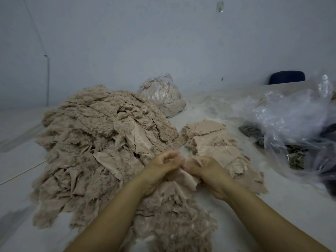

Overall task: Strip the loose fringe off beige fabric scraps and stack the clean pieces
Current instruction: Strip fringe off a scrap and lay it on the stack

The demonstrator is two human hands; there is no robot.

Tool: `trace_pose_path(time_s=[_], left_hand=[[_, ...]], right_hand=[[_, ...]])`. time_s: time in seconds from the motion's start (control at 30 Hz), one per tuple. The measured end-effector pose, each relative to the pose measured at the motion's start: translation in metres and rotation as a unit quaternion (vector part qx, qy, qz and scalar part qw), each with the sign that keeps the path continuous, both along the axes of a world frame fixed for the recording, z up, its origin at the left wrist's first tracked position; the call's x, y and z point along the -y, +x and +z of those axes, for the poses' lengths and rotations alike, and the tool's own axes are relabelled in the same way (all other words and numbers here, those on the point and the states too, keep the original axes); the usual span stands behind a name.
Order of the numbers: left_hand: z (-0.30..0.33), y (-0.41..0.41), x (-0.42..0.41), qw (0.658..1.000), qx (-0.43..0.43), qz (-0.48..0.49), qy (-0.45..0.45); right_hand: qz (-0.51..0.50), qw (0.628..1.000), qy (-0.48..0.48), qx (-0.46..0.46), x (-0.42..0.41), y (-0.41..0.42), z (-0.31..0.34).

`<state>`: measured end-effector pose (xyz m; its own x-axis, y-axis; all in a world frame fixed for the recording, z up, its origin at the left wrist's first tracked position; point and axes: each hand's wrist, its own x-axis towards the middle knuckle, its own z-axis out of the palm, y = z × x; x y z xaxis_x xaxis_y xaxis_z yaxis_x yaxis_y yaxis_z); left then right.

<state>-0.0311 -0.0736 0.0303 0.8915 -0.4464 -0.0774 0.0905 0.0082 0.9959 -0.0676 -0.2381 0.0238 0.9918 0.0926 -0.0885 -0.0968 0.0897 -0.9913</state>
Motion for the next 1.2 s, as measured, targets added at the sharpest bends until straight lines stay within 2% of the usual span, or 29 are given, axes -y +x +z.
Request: trace_pose_path(time_s=[0.17,0.37,0.5,0.57,0.67,0.7,0.73,0.83,0.9,0.93,1.03,1.1,1.13,1.2], left_hand=[[0.003,0.001,0.006,0.996,0.074,0.004,0.044],[-0.005,0.000,0.016,0.975,0.180,0.100,0.088],[-0.001,0.002,0.020,0.958,0.246,0.060,0.132],[-0.001,0.006,0.020,0.953,0.257,0.088,0.135],[-0.004,0.013,0.013,0.938,0.196,0.281,0.051],[-0.006,0.015,0.010,0.930,0.166,0.329,0.020],[-0.007,0.015,0.009,0.933,0.129,0.336,0.002],[-0.008,0.000,0.025,0.977,0.004,0.207,-0.043],[-0.011,-0.009,0.040,0.990,-0.002,0.133,-0.043],[-0.012,-0.011,0.046,0.989,0.017,0.140,-0.035],[-0.016,-0.008,0.047,0.966,0.093,0.242,-0.001],[-0.016,-0.003,0.038,0.959,0.117,0.257,0.015],[-0.015,0.000,0.032,0.958,0.131,0.255,0.029],[-0.015,0.006,0.016,0.953,0.166,0.236,0.092]], right_hand=[[-0.016,0.997,-0.073,0.019,-0.005,0.001,-0.001],[0.009,0.999,-0.033,0.012,-0.002,0.001,0.006],[0.046,0.997,-0.055,0.009,-0.001,0.000,0.007],[0.040,0.999,-0.031,0.020,-0.003,0.000,0.007],[-0.032,0.998,0.053,0.027,-0.004,0.004,0.007],[-0.051,0.993,0.105,0.017,-0.004,0.004,0.008],[-0.066,0.984,0.164,0.008,-0.003,0.007,0.007],[-0.098,0.952,0.290,-0.014,-0.005,0.010,0.007],[-0.129,0.941,0.313,-0.011,-0.010,0.013,0.004],[-0.147,0.937,0.316,-0.008,-0.012,0.014,0.002],[-0.233,0.929,0.289,0.005,-0.006,0.020,0.001],[-0.301,0.921,0.246,0.028,0.011,0.025,0.003],[-0.336,0.922,0.186,0.042,0.022,0.029,0.002],[-0.379,0.923,-0.018,0.068,0.046,0.033,0.001]])
